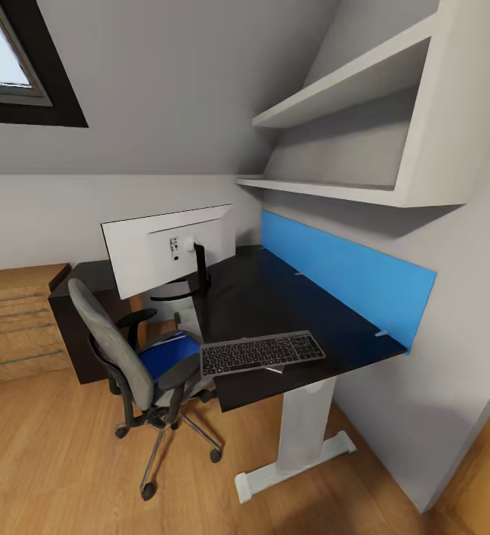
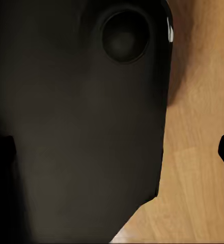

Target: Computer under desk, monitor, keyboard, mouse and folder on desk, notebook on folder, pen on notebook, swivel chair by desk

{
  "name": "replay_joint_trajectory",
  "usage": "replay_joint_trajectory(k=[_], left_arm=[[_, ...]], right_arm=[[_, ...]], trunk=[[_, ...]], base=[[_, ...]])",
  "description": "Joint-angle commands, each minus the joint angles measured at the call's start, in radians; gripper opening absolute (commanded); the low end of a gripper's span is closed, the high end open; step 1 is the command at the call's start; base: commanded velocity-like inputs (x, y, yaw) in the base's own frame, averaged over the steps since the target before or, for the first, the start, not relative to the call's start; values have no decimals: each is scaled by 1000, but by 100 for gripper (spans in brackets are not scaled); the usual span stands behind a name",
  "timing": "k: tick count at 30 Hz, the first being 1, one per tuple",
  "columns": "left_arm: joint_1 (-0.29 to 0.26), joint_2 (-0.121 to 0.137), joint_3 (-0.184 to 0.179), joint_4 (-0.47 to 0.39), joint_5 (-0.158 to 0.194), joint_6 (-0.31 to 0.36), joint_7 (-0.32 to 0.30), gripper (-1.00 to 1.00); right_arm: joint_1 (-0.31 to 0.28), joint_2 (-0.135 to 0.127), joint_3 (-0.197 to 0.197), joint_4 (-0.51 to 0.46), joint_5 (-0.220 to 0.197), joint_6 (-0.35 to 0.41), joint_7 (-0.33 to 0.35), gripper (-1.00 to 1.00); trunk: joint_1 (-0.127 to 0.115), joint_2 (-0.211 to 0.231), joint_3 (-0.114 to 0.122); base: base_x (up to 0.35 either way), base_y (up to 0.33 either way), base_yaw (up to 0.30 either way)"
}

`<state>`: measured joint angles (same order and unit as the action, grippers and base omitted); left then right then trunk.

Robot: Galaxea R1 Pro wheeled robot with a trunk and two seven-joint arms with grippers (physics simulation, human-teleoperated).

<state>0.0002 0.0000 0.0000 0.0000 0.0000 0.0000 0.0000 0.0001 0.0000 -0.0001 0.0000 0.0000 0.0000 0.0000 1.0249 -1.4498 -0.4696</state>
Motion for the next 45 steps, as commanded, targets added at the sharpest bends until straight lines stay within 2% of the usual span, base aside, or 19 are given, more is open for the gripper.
replay_joint_trajectory(k=[1, 5, 9, 15, 31, 32, 34, 45], left_arm=[[1, -6, 3, -6, 6, -6, 1, 100], [1, -28, 1, -25, 22, -14, 1, 100], [1, -49, 0, -24, -1, 9, 1, 100], [1, -50, -1, -24, -7, 15, -1, 100], [1, -51, 2, -25, -7, 14, 1, 100], [1, -51, 2, -25, -6, 14, 1, 100], [1, -51, 2, -25, -6, 14, 1, 100], [1, -49, 2, -50, -6, 12, -1, 100]], right_arm=[[-6, 6, 6, -6, -6, -6, -6, 100], [-29, 25, 3, -10, -1, -28, -9, 100], [-27, 27, -1, -11, 13, -14, 10, 100], [-28, 26, -3, -11, 14, 16, 14, 100], [-28, 26, -5, -6, 14, -74, 15, 100], [-28, 26, -5, -5, 14, -282, 15, 100], [-28, 26, -4, -4, 14, -306, 15, 100], [-28, 25, -2, -13, 15, -328, 14, 100]], trunk=[[-4, 7, 3], [-19, 35, 15], [-34, 63, 28], [-57, 105, 47], [-119, 217, 97], [-123, 224, 100], [-130, 238, 106], [-172, 315, 141]], base=[[0, 0, 0], [0, 0, 0], [0, 0, 0], [0, 0, 0], [0, 0, 0], [0, 0, 22], [0, 0, 104], [0, 0, 217]])
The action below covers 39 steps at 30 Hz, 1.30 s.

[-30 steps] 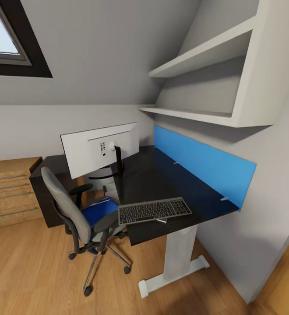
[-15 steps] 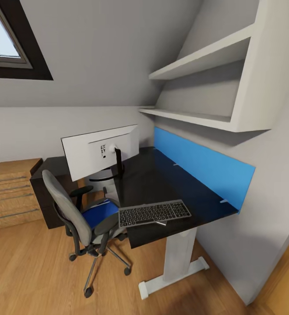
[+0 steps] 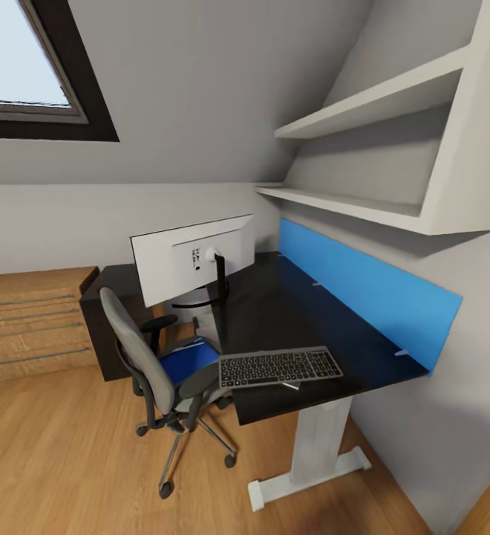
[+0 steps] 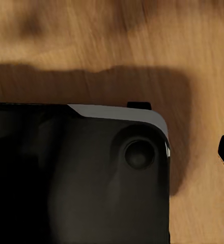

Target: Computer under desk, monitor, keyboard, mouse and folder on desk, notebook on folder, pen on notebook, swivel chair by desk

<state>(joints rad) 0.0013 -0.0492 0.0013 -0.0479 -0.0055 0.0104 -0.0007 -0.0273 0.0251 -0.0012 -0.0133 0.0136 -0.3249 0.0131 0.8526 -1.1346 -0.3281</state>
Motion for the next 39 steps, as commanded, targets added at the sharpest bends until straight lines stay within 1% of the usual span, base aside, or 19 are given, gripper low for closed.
replay_joint_trajectory(k=[1, 3, 4, 5, 11, 14, 20, 21, 23, 24, 28, 29, 30, 33, 34, 35, 39], left_arm=[[0, 0, 0, -9, -1, 1, 0, 100], [0, 0, 0, -22, -1, 1, 1, 100], [0, 1, 0, -51, -1, 1, 1, 100], [0, 1, 0, -57, 0, 1, 1, 100], [0, 6, 1, -102, 1, 2, 2, 100], [0, 7, 2, -117, 2, 2, 2, 100], [0, 8, 3, -186, 0, 2, 5, 100], [0, 9, 3, -227, 0, 2, 7, 100], [0, 12, 4, -261, 2, 2, 8, 100], [0, 14, 4, -298, 7, 2, 9, 100], [0, 19, 7, -372, 20, 0, 9, 100], [0, 21, 9, -409, 24, -6, 10, 100], [0, 22, 14, -443, 27, -21, 10, 100], [0, 24, 34, -477, 31, -68, 10, 100], [0, 24, 58, -489, 32, -114, 10, 100], [0, 24, 73, -492, 32, -140, 10, 100], [0, 22, 132, -477, 32, -257, 8, 100]], right_arm=[[0, -1, -1, -2, 1, -5, 2, 100], [0, -3, 0, -11, 2, -8, 2, 100], [-1, -7, -1, -46, 2, -17, 2, 100], [-1, -8, -1, -53, 2, -18, 2, 100], [0, -18, -2, -77, 2, -28, 3, 100], [0, -21, -2, -83, 1, -51, 4, 100], [-1, -25, -3, -88, -1, -170, 4, 100], [-1, -26, -3, -87, -2, -222, 4, 100], [-1, -26, -4, -87, -3, -248, 4, 100], [-1, -26, -5, -88, -4, -268, 3, 100], [-1, -25, -8, -92, -6, -306, 2, 100], [-1, -25, -8, -100, -7, -328, 2, 100], [-1, -24, -9, -114, -7, -350, 0, 100], [-1, -21, -11, -141, -13, -371, -5, 100], [-2, -20, -12, -158, -21, -380, -10, 100], [-2, -19, -13, -166, -26, -385, -11, 100], [-2, -13, -15, -195, -43, -396, -15, 100]], trunk=[[-4, 7, 2], [-12, 21, 8], [-15, 28, 12], [-19, 35, 15], [-42, 77, 34], [-54, 98, 43], [-77, 140, 62], [-81, 147, 65], [-88, 161, 71], [-92, 168, 74], [-107, 196, 87], [-111, 203, 90], [-115, 210, 93], [-127, 231, 102], [-130, 238, 106], [-134, 245, 109], [-134, 245, 109]], base=[[0, 0, 265], [0, 0, 270], [0, 0, 280], [0, 0, 281], [0, 0, 283], [0, 0, 285], [0, 0, 286], [0, 0, 286], [0, 0, 286], [0, 0, 286], [0, 0, 286], [0, 0, 286], [0, 0, 286], [0, 0, 286], [0, 0, 286], [0, 0, 286], [0, 0, 286]])
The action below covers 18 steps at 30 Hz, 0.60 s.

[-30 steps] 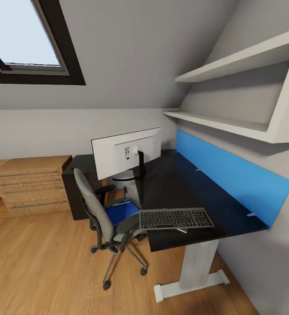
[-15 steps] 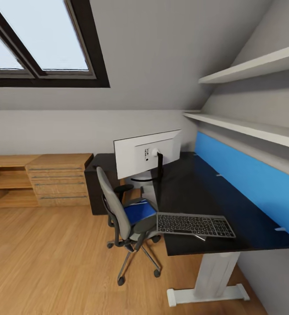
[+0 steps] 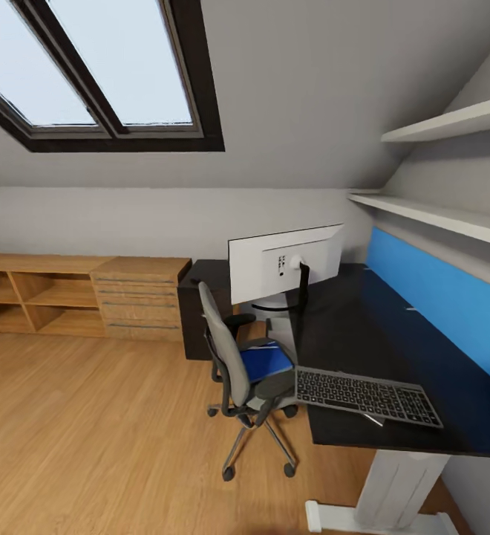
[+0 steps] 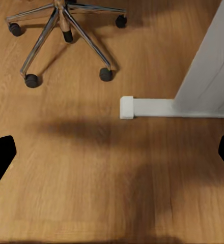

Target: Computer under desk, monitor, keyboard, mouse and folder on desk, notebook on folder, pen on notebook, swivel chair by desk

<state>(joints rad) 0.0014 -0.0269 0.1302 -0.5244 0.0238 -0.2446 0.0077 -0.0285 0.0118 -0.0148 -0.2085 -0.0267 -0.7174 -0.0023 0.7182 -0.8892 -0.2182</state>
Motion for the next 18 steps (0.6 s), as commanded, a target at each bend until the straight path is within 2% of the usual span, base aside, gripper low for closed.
replay_joint_trajectory(k=[1, 5, 6, 11, 18], left_arm=[[0, -2, 21, 24, 2, -67, -1, 100], [0, 0, 41, 94, 1, -200, -1, 100], [0, 1, 46, 129, 1, -257, -2, 100], [0, 2, 53, 184, 1, -364, -4, 100], [0, 1, 55, 202, 1, -412, -3, 100]], right_arm=[[-1, 5, -1, -13, -7, -6, -1, 100], [-1, 12, -2, -46, -12, -9, -2, 100], [-1, 14, -2, -61, -13, -10, -2, 100], [-2, 16, -3, -72, -13, -5, -3, 100], [-2, 16, -4, -20, -12, -10, -4, 100]], trunk=[[0, -1, -1], [0, -1, -1], [0, -1, -1], [0, -1, -1], [0, -1, -1]], base=[[0, 0, 287], [0, 0, 287], [0, 0, 287], [0, 0, 287], [0, 0, 288]])
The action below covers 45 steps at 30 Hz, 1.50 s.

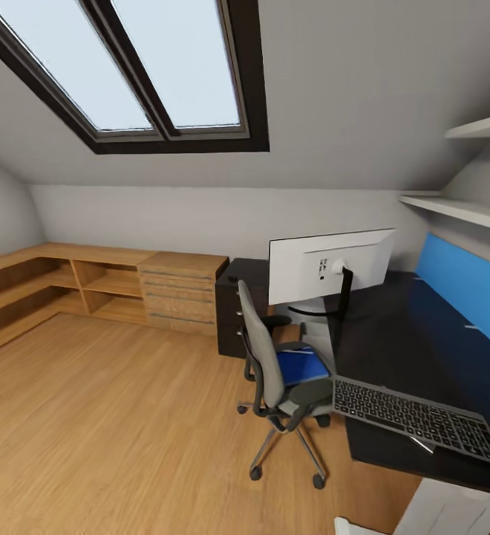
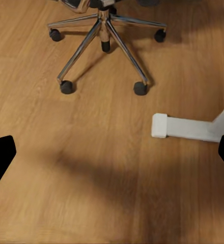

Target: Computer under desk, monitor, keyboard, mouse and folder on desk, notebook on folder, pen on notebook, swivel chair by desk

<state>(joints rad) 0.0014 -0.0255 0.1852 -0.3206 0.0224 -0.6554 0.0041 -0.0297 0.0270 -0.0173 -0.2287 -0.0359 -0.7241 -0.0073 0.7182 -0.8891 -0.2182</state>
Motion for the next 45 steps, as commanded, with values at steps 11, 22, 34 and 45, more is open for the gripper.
replay_joint_trajectory(k=[11, 22, 34, 45], left_arm=[[0, -1, 0, 3, 1, -26, 1, 100], [0, -4, 0, 3, 1, -27, -1, 100], [0, -4, 0, 3, 1, -27, -1, 100], [0, -6, 1, -1, 4, -22, 1, 100]], right_arm=[[-1, -2, 2, 16, 2, -5, 2, 100], [0, -3, 3, 19, 3, -6, 1, 100], [0, -3, 5, 20, 6, -6, 4, 100], [-1, -4, 5, 19, 7, -5, 4, 100]], trunk=[[0, -1, -1], [0, -1, -1], [0, -1, -1], [4, -8, -4]], base=[[107, 22, 214], [27, 84, 19], [0, 250, -113], [0, 14, -262]])
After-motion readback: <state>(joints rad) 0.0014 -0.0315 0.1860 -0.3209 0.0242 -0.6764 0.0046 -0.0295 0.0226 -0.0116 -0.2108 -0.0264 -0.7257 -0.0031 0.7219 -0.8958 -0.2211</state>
